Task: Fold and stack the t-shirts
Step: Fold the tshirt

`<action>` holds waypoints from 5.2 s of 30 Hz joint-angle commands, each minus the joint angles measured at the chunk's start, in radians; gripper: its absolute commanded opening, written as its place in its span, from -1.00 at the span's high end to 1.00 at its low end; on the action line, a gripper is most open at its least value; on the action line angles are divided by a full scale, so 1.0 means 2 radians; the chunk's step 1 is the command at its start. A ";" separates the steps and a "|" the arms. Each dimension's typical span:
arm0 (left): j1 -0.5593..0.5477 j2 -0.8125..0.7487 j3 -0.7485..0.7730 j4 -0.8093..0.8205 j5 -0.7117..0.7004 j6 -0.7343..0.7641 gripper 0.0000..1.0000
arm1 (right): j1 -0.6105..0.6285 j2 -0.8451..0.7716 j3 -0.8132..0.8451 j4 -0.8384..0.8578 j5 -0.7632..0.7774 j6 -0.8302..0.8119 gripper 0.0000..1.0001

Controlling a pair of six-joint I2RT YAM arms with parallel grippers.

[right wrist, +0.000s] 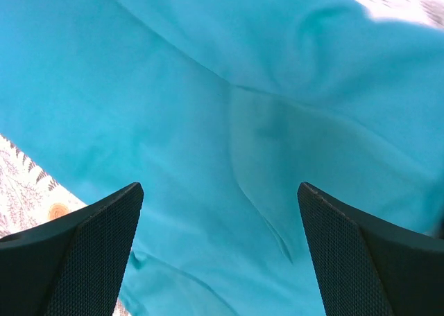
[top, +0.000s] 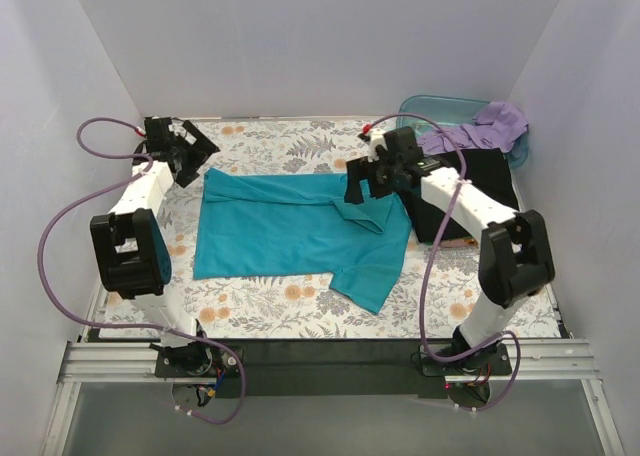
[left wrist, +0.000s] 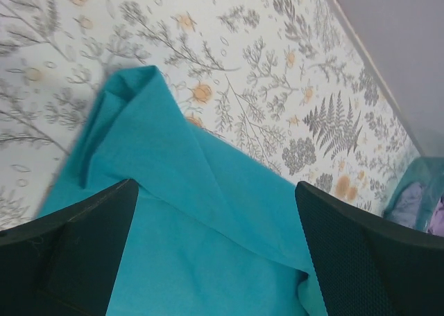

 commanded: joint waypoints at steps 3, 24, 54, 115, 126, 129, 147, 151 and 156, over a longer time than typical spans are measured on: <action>-0.037 0.069 0.041 0.020 0.042 -0.003 -0.96 | 0.055 0.090 0.088 0.012 -0.007 -0.036 -0.97; -0.047 0.018 -0.036 -0.057 -0.122 -0.021 -0.96 | 0.126 0.085 0.021 0.012 0.092 -0.022 -0.97; -0.014 0.133 0.001 -0.075 -0.135 -0.049 -0.96 | -0.042 0.222 0.087 0.050 0.095 0.064 -0.97; 0.007 -0.237 -0.402 -0.058 -0.208 -0.248 1.00 | 0.324 -0.203 -0.307 0.015 0.270 0.079 -0.79; 0.008 -0.262 -0.398 -0.058 -0.205 -0.228 1.00 | 0.330 -0.103 -0.280 -0.001 0.321 0.112 0.05; 0.007 -0.259 -0.400 -0.057 -0.199 -0.231 1.00 | 0.331 -0.084 -0.278 -0.005 0.321 0.117 0.27; 0.008 -0.256 -0.340 -0.068 -0.130 -0.211 1.00 | 0.269 -0.124 -0.169 -0.022 0.369 0.050 0.97; 0.009 -0.226 -0.305 -0.072 -0.128 -0.216 1.00 | 0.223 -0.112 -0.123 -0.018 0.345 0.030 0.97; 0.012 -0.183 -0.243 -0.081 -0.129 -0.214 1.00 | 0.172 -0.081 -0.068 -0.011 0.309 -0.006 0.97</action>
